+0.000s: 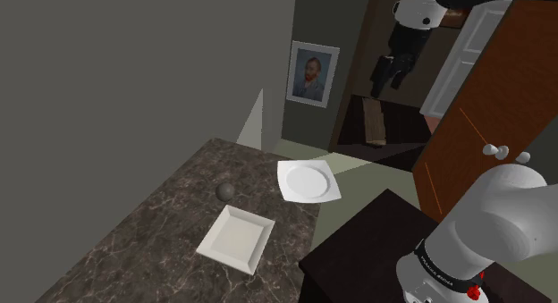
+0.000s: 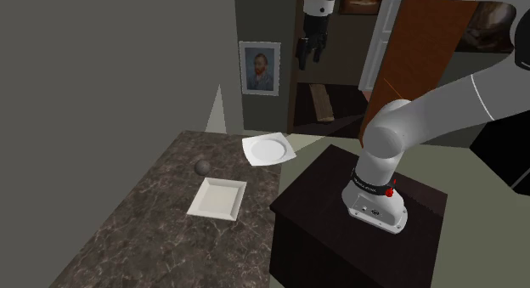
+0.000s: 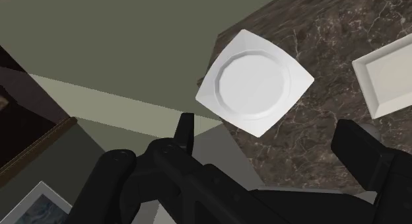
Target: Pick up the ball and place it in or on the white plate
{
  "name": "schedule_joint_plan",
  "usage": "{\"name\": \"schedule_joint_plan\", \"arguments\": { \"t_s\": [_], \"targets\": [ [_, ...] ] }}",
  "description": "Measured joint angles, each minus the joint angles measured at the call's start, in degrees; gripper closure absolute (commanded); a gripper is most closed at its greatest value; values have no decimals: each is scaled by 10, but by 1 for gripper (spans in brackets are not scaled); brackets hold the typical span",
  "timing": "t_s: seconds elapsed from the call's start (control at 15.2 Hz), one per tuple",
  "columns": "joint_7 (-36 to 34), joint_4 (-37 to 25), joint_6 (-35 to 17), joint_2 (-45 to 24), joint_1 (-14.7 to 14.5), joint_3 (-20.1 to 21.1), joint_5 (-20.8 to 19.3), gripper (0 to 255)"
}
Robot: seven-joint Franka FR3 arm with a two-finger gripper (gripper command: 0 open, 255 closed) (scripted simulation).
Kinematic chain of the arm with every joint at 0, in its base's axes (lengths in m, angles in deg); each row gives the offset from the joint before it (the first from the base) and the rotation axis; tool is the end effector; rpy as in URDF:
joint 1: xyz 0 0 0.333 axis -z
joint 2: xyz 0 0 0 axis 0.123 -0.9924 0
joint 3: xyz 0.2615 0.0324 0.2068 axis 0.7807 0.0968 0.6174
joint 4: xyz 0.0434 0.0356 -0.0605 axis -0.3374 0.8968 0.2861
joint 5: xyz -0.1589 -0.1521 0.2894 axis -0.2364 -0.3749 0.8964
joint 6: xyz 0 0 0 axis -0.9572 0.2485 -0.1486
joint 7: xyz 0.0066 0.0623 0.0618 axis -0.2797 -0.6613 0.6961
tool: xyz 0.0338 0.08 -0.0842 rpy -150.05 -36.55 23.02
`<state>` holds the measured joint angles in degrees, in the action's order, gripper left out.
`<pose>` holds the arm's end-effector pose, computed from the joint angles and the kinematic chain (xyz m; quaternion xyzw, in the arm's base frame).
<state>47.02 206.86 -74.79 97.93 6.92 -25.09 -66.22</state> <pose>0.2673 -0.0365 0.5924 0.9986 -0.0101 0.0407 0.0338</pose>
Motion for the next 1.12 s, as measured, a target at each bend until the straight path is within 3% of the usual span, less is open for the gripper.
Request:
{"name": "schedule_joint_plan", "arguments": {
  "t_s": [0.26,1.12],
  "targets": [
    [-13,10,-32,-25,-7,7,11,0],
    [-82,55,-246,-199,-52,57,74,0]
  ]
}}
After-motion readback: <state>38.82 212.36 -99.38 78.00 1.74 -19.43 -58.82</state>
